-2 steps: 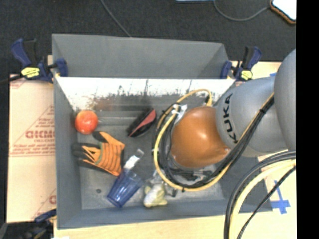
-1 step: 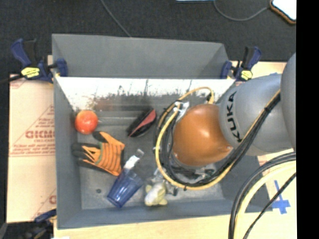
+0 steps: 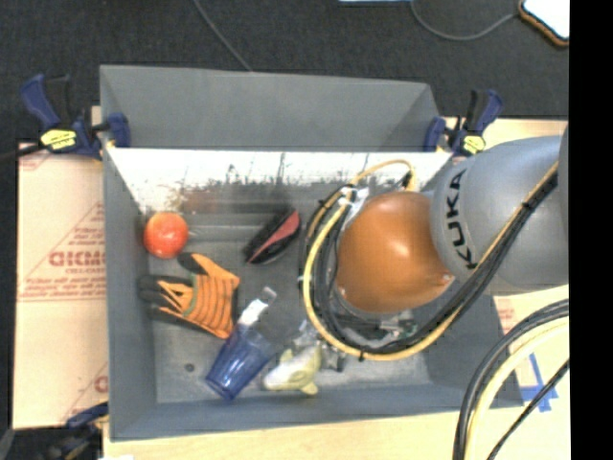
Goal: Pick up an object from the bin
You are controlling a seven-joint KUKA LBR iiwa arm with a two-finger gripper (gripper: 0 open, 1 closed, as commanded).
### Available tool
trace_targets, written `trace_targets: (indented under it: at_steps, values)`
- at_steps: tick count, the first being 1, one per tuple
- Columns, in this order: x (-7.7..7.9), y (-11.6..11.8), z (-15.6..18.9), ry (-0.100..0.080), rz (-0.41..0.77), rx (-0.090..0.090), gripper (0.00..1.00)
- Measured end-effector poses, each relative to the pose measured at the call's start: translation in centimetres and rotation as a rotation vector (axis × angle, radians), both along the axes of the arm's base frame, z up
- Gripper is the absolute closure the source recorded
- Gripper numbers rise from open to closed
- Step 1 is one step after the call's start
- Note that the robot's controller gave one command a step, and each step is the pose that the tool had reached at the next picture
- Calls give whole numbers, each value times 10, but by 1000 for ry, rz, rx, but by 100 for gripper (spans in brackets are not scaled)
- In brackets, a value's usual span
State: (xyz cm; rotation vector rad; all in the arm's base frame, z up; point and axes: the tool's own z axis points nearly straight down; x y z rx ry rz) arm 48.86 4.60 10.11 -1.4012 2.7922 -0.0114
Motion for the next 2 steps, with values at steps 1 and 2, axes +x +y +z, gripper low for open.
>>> trace_targets:
  at_steps: [1, 2]
  values:
    - [-2, 0, 48, 6, -1, 0, 100]
    - [0, 0, 72, 0, -4, 1, 100]
